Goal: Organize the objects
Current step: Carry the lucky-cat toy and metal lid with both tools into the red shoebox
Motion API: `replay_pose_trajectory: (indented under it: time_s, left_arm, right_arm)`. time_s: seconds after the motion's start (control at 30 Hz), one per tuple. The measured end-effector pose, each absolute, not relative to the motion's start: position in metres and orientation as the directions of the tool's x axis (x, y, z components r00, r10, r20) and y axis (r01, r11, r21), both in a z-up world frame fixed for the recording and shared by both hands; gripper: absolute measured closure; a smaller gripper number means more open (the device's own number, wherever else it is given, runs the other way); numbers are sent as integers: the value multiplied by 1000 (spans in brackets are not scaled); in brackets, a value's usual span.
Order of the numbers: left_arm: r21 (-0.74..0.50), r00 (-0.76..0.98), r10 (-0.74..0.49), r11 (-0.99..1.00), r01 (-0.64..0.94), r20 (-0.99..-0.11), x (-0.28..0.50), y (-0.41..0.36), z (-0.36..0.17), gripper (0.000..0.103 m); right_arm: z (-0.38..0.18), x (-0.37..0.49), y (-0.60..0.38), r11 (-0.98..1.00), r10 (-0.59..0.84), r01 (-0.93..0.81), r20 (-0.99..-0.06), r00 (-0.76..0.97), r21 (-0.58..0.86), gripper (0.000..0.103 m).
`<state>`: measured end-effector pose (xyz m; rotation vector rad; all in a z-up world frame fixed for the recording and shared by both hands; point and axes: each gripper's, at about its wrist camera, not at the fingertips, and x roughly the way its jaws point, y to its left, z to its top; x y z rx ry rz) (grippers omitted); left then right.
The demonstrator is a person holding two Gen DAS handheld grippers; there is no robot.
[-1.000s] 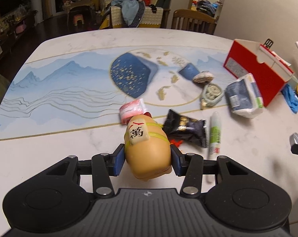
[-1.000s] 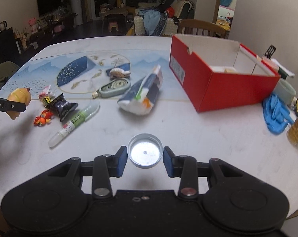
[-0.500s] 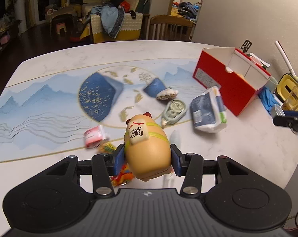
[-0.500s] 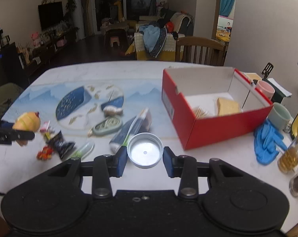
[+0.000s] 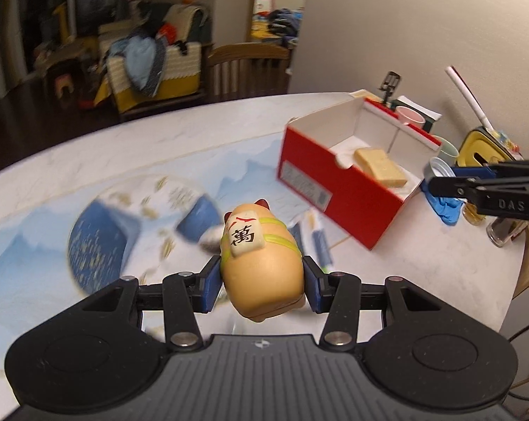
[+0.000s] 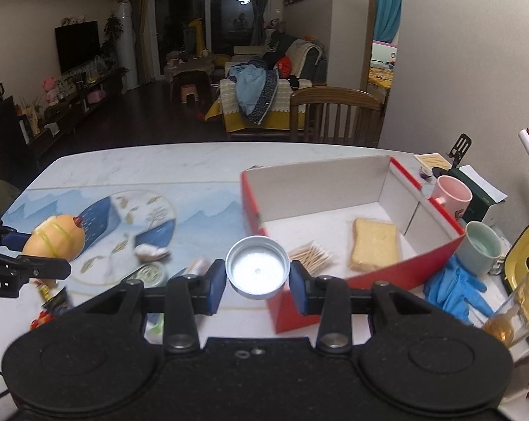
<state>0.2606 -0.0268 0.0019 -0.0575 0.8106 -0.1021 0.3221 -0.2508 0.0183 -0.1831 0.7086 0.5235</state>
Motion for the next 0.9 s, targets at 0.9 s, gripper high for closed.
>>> replay_pose_trajectory:
  time_s: [0.9]
  left_arm:
    - [50, 680, -173, 954, 295, -712, 455, -157, 12, 56]
  right_arm:
    - [-13, 477, -291, 892, 315, -453, -725, 612, 6, 65]
